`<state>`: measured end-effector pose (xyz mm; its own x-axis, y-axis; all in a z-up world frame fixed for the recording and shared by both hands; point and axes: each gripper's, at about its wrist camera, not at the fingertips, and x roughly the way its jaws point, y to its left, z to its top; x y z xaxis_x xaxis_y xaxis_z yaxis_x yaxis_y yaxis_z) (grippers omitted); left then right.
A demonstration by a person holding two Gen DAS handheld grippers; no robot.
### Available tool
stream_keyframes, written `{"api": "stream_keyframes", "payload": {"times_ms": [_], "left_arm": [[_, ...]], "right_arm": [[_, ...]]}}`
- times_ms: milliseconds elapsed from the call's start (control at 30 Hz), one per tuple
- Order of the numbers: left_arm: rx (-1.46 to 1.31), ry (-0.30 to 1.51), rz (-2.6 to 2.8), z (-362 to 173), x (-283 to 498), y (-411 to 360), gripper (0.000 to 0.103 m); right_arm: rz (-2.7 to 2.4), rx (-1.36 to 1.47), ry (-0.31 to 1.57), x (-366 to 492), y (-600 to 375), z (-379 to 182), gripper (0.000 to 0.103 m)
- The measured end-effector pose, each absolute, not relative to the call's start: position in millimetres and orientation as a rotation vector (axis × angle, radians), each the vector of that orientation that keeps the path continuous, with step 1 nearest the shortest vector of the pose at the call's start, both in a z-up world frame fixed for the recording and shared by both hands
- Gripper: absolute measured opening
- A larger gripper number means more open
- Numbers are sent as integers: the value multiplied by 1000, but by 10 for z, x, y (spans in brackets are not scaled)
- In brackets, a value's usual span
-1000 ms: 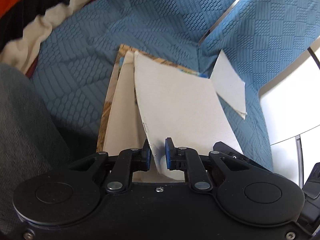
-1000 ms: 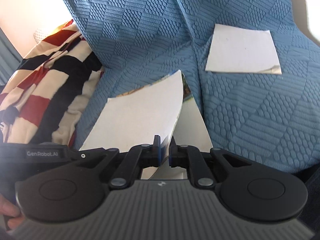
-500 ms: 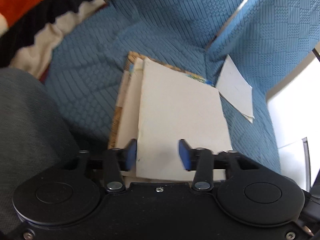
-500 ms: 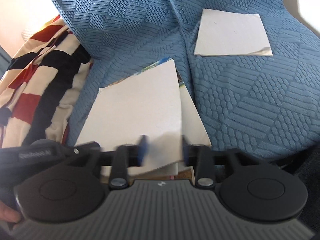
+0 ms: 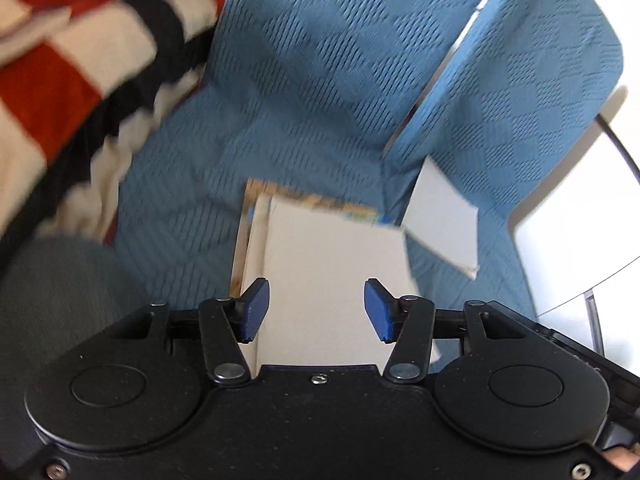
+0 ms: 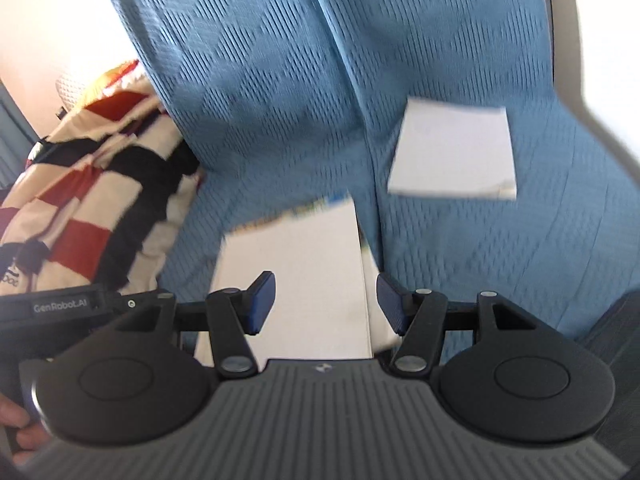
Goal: Organize objects
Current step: 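Pull both grippers back up away from the stacked books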
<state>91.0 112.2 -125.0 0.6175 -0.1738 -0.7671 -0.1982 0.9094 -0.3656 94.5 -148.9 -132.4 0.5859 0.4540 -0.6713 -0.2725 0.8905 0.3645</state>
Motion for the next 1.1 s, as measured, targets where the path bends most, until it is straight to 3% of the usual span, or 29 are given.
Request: {"api": "stream_keyframes", "payload": {"times_ms": [467,1100], "left_arm": [[-397,797,-43,-501,870,1015,59],[-388,789,-148,-434,770,594,64]], "right_arm": [[440,214,684,854,-1630,-582,59],[376,201,670,557,-1934,-546,59]]}}
